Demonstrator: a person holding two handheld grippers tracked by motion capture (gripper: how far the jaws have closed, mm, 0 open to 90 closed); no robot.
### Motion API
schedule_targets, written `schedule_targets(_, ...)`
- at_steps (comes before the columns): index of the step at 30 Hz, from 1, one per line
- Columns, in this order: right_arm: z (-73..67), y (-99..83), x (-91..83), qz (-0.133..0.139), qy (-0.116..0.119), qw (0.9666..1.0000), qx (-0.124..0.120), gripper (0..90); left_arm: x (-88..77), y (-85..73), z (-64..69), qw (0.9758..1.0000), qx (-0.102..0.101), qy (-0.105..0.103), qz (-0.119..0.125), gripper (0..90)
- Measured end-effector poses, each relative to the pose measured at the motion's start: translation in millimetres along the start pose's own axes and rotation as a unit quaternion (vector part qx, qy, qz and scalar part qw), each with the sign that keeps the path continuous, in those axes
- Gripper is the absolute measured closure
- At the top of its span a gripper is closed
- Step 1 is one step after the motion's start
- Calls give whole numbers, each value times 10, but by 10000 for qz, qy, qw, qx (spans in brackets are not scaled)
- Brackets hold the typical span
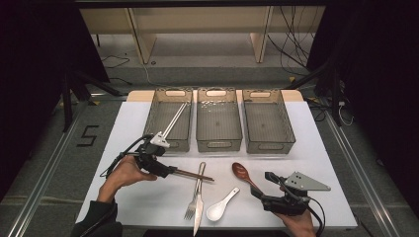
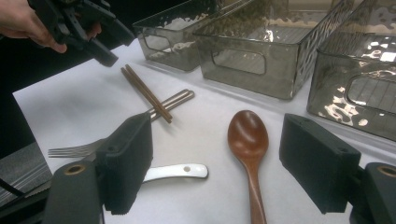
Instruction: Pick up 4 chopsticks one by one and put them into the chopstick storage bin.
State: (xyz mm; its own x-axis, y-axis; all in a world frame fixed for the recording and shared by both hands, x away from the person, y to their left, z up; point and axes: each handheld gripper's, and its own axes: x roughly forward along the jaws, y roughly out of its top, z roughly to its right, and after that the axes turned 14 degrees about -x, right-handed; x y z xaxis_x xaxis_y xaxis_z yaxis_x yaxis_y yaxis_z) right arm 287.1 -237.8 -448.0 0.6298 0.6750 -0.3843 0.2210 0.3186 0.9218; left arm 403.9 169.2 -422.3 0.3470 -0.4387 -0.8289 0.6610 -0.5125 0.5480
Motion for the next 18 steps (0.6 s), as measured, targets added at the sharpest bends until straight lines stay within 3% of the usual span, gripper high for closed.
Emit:
schedule_targets(10,-2,2,0,3,13,10000,-6,267,91,-93,18,9990,351,-76,-252,210)
schedule_targets(18,-2,5,-4,15,15,10000,-9,267,226,-172,13,9966,660,-79,-485,244)
